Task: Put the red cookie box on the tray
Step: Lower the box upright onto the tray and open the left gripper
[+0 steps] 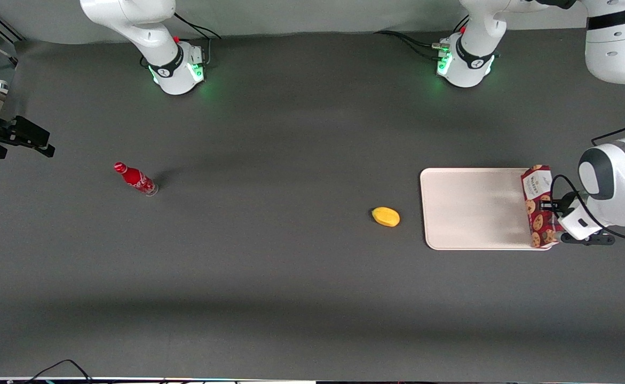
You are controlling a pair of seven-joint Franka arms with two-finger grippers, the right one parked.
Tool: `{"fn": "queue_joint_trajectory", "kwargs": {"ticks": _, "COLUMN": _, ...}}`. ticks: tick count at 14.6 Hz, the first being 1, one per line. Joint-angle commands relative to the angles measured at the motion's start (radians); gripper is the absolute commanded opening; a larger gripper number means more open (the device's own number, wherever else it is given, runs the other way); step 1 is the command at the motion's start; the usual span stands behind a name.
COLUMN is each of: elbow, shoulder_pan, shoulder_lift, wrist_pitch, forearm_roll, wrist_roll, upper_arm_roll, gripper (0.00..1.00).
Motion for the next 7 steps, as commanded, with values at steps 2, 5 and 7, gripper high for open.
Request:
{"fn": "queue_joint_trajectory", "kwargs": {"ticks": 2, "elbow": 0.105, "shoulder_pan": 0.004, "shoulder_lift": -0.064, "wrist_pitch": -0.187, "forearm_roll": 0.001, "wrist_roll": 0.018, "upper_arm_roll": 0.001, "gripper": 1.0}}
{"fn": "queue_joint_trajectory", "kwargs": {"ticks": 5, "elbow": 0.228, "shoulder_pan": 0.002, "shoulder_lift": -0.147, "wrist_pitch": -0.413, "forearm_roll": 0.009, "wrist_roll": 0.016, "upper_arm_roll": 0.001, "gripper": 1.0}}
{"fn": "queue_joint_trajectory", "kwargs": {"ticks": 7, "elbow": 0.259, "shoulder_pan": 0.001, "shoulder_lift": -0.233, "wrist_pitch": -0.516, "forearm_roll": 0.009, "wrist_roll": -0.001, "upper_arm_roll": -0.002, "gripper": 1.0}}
